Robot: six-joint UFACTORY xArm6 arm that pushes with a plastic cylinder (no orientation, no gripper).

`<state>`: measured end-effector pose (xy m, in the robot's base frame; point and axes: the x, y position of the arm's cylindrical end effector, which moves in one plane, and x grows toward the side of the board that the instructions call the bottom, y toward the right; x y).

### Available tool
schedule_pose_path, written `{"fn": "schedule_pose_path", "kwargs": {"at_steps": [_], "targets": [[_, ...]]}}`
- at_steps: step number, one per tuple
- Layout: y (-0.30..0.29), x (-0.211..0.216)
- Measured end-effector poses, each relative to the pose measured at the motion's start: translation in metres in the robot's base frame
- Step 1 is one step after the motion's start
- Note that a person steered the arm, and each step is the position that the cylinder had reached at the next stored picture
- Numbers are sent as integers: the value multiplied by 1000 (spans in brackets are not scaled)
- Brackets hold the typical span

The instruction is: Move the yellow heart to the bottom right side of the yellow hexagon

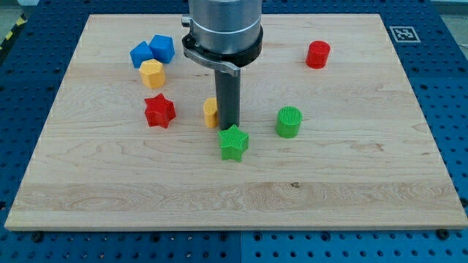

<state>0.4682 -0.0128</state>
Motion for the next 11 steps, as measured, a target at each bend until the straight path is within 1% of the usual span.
{"fn": "schedule_pose_path", "kwargs": {"at_steps": [1,2,3,4,5,6,7,8,10,11], "targets": [[0,-43],[-23,-69],[-84,-69],[-70,-87],[-3,-89],[32,-63],[16,-35],[10,-35],[-41,-28],[-55,-30]]}}
